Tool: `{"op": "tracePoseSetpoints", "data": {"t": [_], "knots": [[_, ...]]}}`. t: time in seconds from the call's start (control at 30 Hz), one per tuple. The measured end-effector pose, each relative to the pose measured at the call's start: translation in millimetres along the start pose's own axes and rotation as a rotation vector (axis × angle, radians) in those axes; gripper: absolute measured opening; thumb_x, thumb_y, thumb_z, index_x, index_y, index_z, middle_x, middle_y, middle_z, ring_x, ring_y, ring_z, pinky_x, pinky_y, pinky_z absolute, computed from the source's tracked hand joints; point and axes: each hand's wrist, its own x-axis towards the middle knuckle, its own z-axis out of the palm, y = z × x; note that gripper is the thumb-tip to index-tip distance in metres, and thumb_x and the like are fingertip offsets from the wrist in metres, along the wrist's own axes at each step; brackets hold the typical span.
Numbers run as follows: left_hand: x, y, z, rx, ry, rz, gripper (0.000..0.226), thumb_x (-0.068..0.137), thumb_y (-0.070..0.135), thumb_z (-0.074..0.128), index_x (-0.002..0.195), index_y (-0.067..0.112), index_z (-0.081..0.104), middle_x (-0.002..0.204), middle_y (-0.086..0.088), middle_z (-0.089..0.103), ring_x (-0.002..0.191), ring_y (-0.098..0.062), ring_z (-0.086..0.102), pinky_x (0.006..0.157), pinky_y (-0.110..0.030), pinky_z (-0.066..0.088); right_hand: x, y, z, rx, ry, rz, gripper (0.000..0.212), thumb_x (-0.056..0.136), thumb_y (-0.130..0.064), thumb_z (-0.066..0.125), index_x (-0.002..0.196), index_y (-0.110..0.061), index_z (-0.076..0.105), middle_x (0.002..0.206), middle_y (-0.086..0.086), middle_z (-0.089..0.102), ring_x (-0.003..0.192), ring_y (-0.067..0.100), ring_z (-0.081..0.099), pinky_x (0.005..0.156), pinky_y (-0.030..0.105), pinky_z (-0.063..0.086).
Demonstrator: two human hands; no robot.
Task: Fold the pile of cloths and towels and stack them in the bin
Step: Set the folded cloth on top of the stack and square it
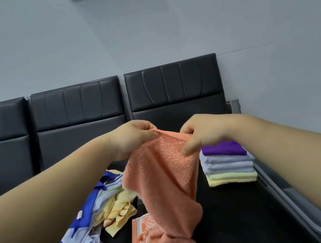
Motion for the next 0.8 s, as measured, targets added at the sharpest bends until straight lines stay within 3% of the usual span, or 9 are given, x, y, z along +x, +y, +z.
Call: {"op": "tracePoseSetpoints", "data": {"t": [0.17, 0.33, 0.43, 0.5, 0.53, 0.6, 0.67, 0.7, 0.8], "knots": [[2, 16, 8, 0.226, 0.123, 0.143, 0.017, 0.097, 0.03, 0.068, 0.094, 0.014, 0.072, 0.082, 0.002, 0.071, 0.075, -0.012, 0.065, 0.077, -0.036, 0.055, 8, -8, 1, -0.157, 0.118, 0.061, 0.017, 0.072, -0.024, 0.078, 0.081, -0.016, 0.067, 0.08, 0.004, 0.077, 0.074, 0.022, 0.076, 0.077, 0.043, 0.061], [-3, 36, 9, 0.226, 0.146, 0.264, 0.018, 0.087, 0.029, 0.08, 0.09, 0.012, 0.073, 0.08, 0.002, 0.072, 0.073, -0.01, 0.066, 0.075, -0.032, 0.055, 2, -16, 7, -0.022, 0.038, 0.037, 0.025, 0.074, -0.023, 0.086, 0.093, -0.02, 0.071, 0.092, 0.004, 0.077, 0.085, 0.023, 0.076, 0.077, 0.042, 0.064], [-8, 39, 0, 0.684, -0.03, 0.114, 0.02, 0.075, 0.04, 0.086, 0.087, 0.029, 0.075, 0.083, 0.012, 0.074, 0.079, -0.006, 0.07, 0.074, -0.025, 0.056, -4, -14, -7, -0.243, 0.098, 0.094, 0.019, 0.075, -0.029, 0.085, 0.086, -0.023, 0.071, 0.086, -0.002, 0.075, 0.082, 0.02, 0.072, 0.068, 0.034, 0.058], [-8, 33, 3, 0.875, -0.094, 0.011, 0.01, 0.078, 0.035, 0.082, 0.083, 0.032, 0.074, 0.081, 0.014, 0.074, 0.084, -0.009, 0.071, 0.078, -0.028, 0.056, -5, -13, -23, -0.185, 0.158, 0.107, 0.015, 0.077, -0.033, 0.085, 0.078, -0.023, 0.074, 0.08, -0.004, 0.076, 0.079, 0.018, 0.073, 0.065, 0.032, 0.056], [-7, 29, 3, 0.8, -0.104, -0.002, 0.005, 0.082, 0.031, 0.078, 0.085, 0.03, 0.075, 0.085, 0.012, 0.076, 0.088, -0.012, 0.072, 0.084, -0.031, 0.057, -5, -13, -29, -0.084, 0.185, 0.101, 0.015, 0.077, -0.033, 0.085, 0.078, -0.021, 0.076, 0.08, -0.003, 0.077, 0.079, 0.02, 0.075, 0.066, 0.034, 0.059], [-3, 21, -1, 0.329, -0.151, -0.015, 0.016, 0.089, 0.022, 0.073, 0.104, 0.02, 0.076, 0.106, -0.002, 0.078, 0.104, -0.022, 0.073, 0.096, -0.04, 0.055, -2, -12, -34, 0.244, 0.208, 0.061, 0.014, 0.081, -0.023, 0.084, 0.09, -0.014, 0.079, 0.089, 0.007, 0.08, 0.084, 0.028, 0.077, 0.075, 0.042, 0.065], [-1, 19, -8, -0.195, -0.177, -0.031, 0.035, 0.091, 0.016, 0.068, 0.125, 0.007, 0.067, 0.124, -0.016, 0.071, 0.114, -0.031, 0.069, 0.099, -0.047, 0.053, -2, -9, -32, 0.587, 0.114, 0.015, 0.02, 0.086, -0.005, 0.079, 0.106, -0.002, 0.075, 0.1, 0.018, 0.078, 0.088, 0.034, 0.076, 0.076, 0.045, 0.064], [1, 21, -10, -0.338, -0.161, -0.016, 0.038, 0.093, 0.014, 0.065, 0.13, 0.005, 0.063, 0.129, -0.02, 0.067, 0.114, -0.032, 0.068, 0.098, -0.048, 0.054, -4, -7, -29, 0.667, 0.009, 0.005, 0.027, 0.086, -0.001, 0.078, 0.112, 0.0, 0.072, 0.105, 0.02, 0.076, 0.092, 0.037, 0.076, 0.079, 0.047, 0.063], [-3, 36, -6, -0.392, -0.12, 0.033, 0.029, 0.101, 0.008, 0.055, 0.128, 0.004, 0.063, 0.124, -0.023, 0.067, 0.103, -0.032, 0.069, 0.091, -0.046, 0.058, -7, 0, -17, 0.469, -0.257, 0.046, 0.043, 0.082, -0.004, 0.084, 0.123, -0.004, 0.069, 0.118, 0.021, 0.074, 0.11, 0.044, 0.072, 0.1, 0.059, 0.054]]}}
